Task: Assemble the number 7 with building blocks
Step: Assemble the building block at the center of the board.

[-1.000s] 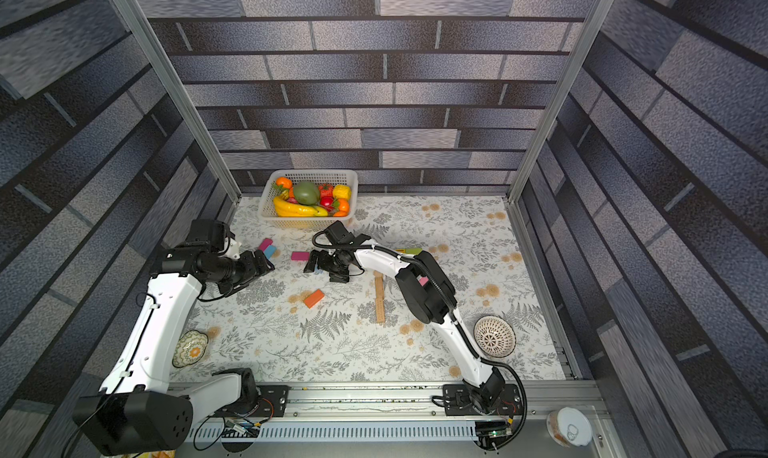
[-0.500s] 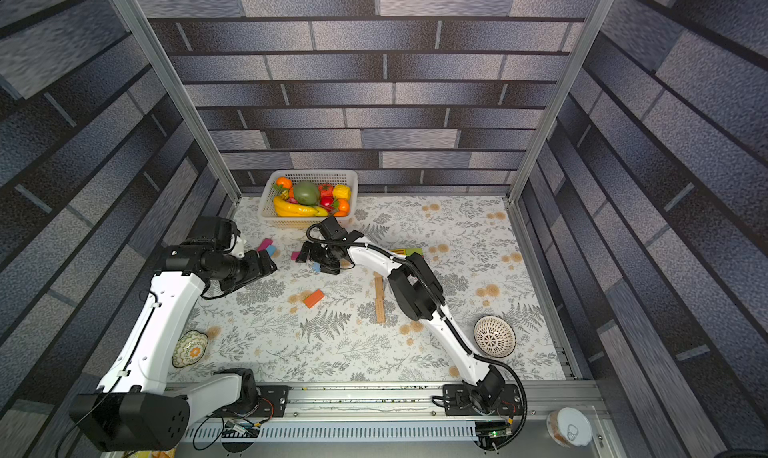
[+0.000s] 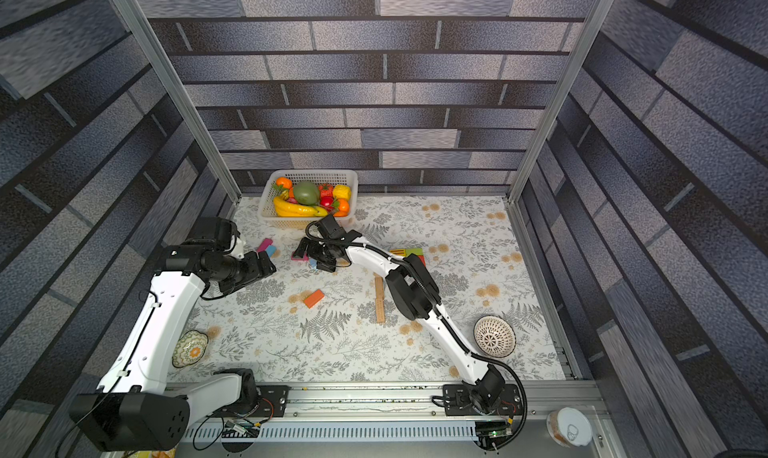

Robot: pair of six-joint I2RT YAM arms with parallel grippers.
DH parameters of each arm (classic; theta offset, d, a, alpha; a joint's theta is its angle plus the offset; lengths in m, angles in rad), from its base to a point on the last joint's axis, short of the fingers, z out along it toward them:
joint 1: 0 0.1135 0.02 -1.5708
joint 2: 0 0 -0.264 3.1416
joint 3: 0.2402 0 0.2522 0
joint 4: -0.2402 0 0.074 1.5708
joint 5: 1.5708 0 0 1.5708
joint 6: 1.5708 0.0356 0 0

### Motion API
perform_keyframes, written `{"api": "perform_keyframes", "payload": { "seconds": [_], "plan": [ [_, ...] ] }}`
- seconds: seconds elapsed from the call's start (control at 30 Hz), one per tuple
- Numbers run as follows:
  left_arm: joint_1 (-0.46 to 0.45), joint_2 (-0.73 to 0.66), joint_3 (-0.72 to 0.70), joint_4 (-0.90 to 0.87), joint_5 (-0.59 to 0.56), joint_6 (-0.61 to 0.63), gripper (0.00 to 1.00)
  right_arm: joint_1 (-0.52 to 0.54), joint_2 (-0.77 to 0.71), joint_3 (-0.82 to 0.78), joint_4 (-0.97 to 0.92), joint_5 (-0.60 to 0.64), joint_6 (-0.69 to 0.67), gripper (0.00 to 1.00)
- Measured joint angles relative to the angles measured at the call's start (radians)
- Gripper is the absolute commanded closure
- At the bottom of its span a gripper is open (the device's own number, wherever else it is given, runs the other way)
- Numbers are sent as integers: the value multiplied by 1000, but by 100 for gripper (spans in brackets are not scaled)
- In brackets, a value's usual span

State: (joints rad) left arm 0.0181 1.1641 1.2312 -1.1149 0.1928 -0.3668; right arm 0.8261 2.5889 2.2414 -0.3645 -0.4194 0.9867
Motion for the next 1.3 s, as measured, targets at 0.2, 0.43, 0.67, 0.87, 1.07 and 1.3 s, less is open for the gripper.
{"api": "perform_keyframes", "payload": {
  "seconds": [0.2, 0.43, 0.67, 0.87, 1.07, 1.3],
  "plan": [
    [0, 0, 0, 0, -7, 0, 12, 0, 14, 14, 27, 0, 26, 0],
    [0, 0, 0, 0, -7, 0, 12, 0, 24, 15, 63, 3, 67, 0],
    [0, -3, -9, -2, -6, 0, 12, -3, 33, 27, 79, 16, 84, 0],
    [0, -5, -11, -4, -7, 0, 12, -4, 48, 48, 83, 19, 98, 0],
    [0, -5, -11, -4, -6, 0, 12, -4, 51, 51, 92, 19, 108, 0],
    [0, -5, -11, -4, -6, 0, 12, -4, 66, 61, 127, 19, 132, 0]
  ]
}}
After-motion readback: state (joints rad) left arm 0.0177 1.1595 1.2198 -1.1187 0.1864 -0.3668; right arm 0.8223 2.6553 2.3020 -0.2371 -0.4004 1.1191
